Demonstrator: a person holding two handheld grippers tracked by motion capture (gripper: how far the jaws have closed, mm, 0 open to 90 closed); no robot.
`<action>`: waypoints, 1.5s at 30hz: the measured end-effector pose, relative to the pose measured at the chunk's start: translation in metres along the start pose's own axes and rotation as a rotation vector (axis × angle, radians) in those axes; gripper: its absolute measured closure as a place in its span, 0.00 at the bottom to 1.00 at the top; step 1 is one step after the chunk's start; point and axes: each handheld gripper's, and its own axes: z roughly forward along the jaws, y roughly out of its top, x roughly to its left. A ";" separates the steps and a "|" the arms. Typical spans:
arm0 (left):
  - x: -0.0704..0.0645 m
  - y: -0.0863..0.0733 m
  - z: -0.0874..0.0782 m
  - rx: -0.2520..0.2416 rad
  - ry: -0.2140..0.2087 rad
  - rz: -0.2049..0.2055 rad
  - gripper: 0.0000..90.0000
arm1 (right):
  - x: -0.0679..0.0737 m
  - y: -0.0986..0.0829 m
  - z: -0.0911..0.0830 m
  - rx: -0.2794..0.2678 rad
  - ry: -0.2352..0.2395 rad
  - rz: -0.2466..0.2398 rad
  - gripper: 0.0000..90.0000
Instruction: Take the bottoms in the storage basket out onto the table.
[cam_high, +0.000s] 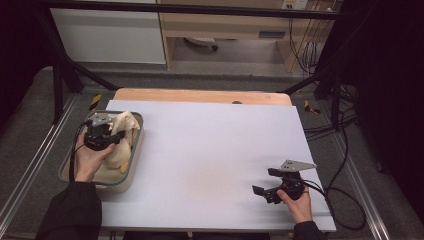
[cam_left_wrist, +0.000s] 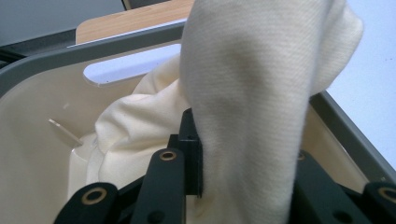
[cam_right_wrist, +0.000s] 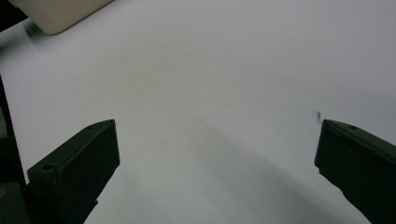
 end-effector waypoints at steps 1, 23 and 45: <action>0.000 0.000 0.000 -0.001 0.002 -0.001 0.80 | 0.000 0.000 0.000 0.000 0.000 0.000 0.00; 0.007 -0.002 -0.010 -0.039 0.015 -0.018 0.81 | 0.000 0.000 -0.001 0.000 0.000 0.001 0.00; 0.013 -0.006 -0.020 -0.064 0.023 -0.033 0.82 | 0.000 0.000 -0.001 0.001 0.000 0.001 0.00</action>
